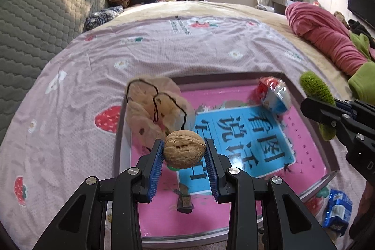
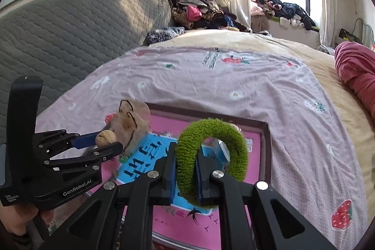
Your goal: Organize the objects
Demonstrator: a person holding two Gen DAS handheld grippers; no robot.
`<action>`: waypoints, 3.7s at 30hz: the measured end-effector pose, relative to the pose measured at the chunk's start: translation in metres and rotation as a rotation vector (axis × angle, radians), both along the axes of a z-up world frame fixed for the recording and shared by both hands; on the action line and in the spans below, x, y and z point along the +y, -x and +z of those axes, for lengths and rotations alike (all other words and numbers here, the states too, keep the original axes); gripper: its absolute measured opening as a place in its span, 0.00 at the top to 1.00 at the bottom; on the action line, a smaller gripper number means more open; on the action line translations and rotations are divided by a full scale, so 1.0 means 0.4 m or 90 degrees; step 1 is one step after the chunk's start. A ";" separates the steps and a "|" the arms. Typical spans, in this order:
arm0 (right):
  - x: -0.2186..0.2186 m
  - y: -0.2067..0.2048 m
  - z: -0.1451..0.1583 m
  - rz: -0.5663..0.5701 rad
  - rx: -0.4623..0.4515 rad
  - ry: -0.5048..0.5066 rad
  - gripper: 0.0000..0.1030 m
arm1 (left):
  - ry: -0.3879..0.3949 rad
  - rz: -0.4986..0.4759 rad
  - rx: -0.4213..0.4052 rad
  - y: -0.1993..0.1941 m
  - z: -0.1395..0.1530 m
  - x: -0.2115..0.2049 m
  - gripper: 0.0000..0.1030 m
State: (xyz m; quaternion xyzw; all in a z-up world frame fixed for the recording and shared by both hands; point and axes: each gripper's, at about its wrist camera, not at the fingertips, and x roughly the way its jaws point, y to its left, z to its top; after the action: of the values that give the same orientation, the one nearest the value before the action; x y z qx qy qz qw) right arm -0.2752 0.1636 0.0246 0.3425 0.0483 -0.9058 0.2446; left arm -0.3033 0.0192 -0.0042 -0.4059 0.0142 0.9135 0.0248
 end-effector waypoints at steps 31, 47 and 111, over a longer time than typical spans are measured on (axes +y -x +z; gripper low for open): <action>-0.057 0.037 -0.129 0.015 -0.071 -0.158 0.87 | -0.008 -0.012 -0.063 0.021 -0.107 -0.009 0.65; -0.061 0.049 -0.155 0.021 -0.108 -0.168 0.87 | -0.008 -0.010 -0.066 0.019 -0.108 -0.014 0.65; 0.000 -0.066 0.047 -0.047 0.018 -0.089 0.17 | -0.046 0.026 -0.012 -0.127 0.009 -0.075 0.01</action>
State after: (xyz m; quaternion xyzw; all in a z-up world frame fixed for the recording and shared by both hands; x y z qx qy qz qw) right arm -0.2487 0.1636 0.0433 0.3475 0.1023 -0.9134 0.1858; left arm -0.2525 -0.0108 -0.0007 -0.4136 -0.0272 0.9098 0.0210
